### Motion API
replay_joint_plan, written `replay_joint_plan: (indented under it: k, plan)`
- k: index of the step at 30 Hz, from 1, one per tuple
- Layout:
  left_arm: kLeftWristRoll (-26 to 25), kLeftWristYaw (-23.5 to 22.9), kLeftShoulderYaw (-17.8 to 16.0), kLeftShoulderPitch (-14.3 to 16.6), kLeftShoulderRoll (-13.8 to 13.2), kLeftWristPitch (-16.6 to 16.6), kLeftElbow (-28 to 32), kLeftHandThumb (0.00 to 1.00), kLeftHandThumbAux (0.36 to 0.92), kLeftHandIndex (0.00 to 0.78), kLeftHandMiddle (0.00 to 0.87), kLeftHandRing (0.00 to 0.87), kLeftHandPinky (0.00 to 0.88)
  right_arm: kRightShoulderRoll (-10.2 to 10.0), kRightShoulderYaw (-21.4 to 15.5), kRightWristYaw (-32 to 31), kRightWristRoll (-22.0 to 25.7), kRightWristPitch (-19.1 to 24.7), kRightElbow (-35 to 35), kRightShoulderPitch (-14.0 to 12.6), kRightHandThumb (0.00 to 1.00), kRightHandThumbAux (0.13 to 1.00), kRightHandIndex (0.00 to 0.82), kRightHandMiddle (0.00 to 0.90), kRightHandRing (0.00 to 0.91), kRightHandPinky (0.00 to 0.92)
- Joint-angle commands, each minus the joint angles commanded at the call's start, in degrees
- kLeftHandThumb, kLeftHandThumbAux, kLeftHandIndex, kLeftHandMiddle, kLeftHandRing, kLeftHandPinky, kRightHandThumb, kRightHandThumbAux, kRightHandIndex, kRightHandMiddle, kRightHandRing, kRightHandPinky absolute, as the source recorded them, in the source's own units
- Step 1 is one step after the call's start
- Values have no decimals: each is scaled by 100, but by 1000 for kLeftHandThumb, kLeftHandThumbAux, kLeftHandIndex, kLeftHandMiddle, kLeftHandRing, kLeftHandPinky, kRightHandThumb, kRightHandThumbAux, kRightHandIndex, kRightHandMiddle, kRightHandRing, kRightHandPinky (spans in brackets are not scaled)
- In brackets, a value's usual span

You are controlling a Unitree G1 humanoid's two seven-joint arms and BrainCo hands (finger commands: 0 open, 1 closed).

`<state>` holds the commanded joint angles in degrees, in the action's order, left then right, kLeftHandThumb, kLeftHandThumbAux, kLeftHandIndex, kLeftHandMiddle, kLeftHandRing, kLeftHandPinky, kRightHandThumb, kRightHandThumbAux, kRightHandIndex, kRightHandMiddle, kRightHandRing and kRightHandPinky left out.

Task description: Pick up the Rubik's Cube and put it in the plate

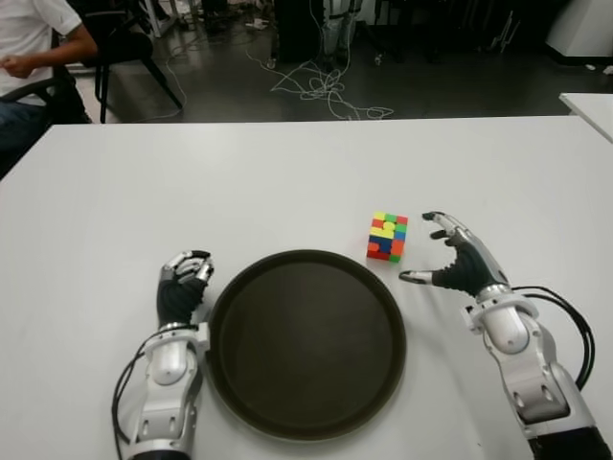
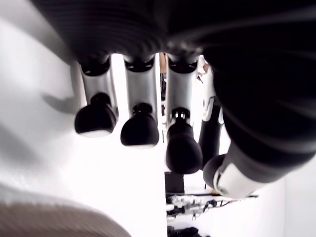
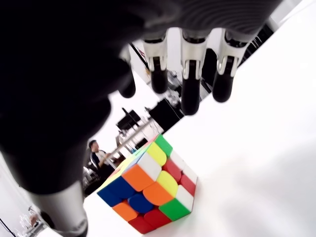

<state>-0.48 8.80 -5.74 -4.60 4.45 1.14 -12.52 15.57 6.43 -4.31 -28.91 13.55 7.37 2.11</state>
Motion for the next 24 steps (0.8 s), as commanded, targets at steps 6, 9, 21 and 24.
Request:
replay_joint_plan:
  k: [6,9,21,24]
  plan:
    - [10,-98,22,11,-49,110,-73,711,704,444,799,825,827,63,96,-112,-24,43,-67,193,0,777,141,193,281,374]
    - [22,-107,28,13,-52,145,-89,711,704,444,798,825,827,89,122,-138,-22,20,-101,239,0,772,128,171,245,320]
    - [44,-94,58,-29,-6,187,-23,709,704,444,800,826,826,385,449,-270,-246,-254,-430,688,0,752,126,132,164,186]
    - [30,-127,57,-24,-17,263,-55,709,704,444,800,825,823,424,554,-323,-396,-159,-423,809,0,757,138,140,170,175]
